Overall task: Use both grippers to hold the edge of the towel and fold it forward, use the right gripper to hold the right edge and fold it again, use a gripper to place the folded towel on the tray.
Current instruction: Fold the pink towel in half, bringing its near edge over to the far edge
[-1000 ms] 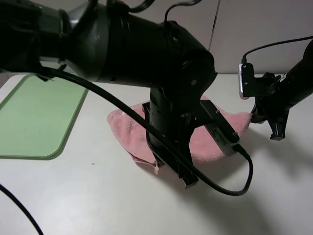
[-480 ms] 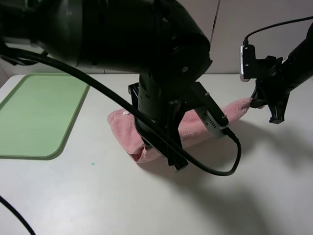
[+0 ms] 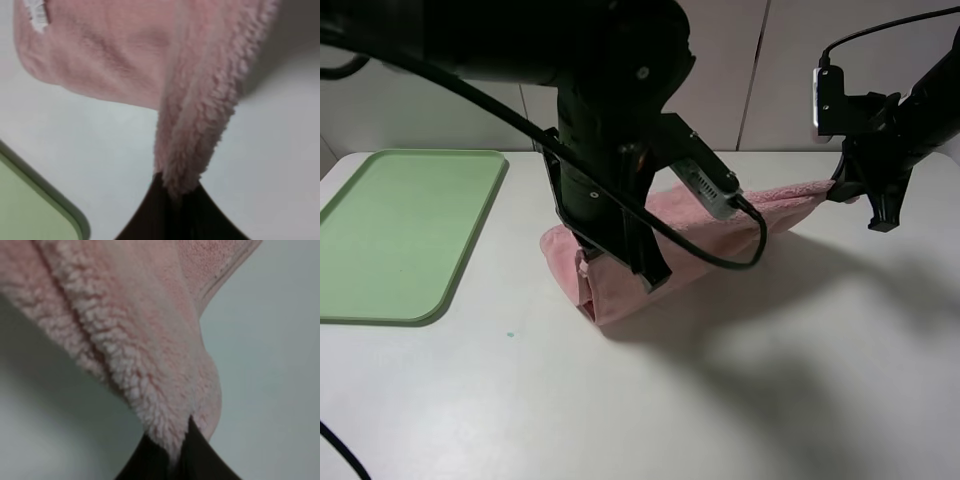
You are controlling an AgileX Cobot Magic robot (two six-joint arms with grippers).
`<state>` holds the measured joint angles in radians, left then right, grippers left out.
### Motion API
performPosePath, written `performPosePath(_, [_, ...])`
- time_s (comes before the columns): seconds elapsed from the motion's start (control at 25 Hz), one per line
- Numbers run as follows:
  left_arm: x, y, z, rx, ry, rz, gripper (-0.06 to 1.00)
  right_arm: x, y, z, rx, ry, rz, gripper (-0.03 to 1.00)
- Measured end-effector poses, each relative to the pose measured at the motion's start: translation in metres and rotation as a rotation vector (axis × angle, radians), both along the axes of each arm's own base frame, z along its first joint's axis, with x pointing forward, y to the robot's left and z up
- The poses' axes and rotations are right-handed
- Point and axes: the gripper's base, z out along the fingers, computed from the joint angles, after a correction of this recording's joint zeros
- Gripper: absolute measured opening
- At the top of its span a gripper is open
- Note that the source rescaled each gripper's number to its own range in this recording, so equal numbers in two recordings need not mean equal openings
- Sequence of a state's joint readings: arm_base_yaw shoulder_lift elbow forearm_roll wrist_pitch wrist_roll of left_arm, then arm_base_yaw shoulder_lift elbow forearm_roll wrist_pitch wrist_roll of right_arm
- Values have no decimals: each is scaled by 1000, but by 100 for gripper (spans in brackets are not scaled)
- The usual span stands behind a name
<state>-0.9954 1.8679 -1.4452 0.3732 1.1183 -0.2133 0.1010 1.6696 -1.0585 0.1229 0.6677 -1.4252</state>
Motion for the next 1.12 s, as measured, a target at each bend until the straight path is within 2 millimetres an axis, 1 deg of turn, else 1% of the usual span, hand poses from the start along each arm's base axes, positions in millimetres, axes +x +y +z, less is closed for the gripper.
performPosePath(0.12, [11, 9, 0, -2, -1, 37, 0, 0, 0, 0, 5, -1, -3, 0])
performPosePath(0.32, [22, 17, 0, -9, -2, 68, 0, 0, 3, 0, 8, -8, 2, 0])
performPosePath(0.68, [27, 20, 0, -26, -7, 71, 0, 6, 5, 3, 25, -76, -9, 0])
performPosePath(0.76, [27, 19, 0, -27, -8, 70, 0, 7, 11, 4, 24, -95, 8, 0])
performPosePath(0.96, [27, 21, 0, -14, -5, 73, 0, 10, 32, 8, 28, -188, 67, 0])
performPosePath(1.12, [28, 22, 1, 3, -14, 70, 0, 12, 36, 10, 39, -207, 69, 0])
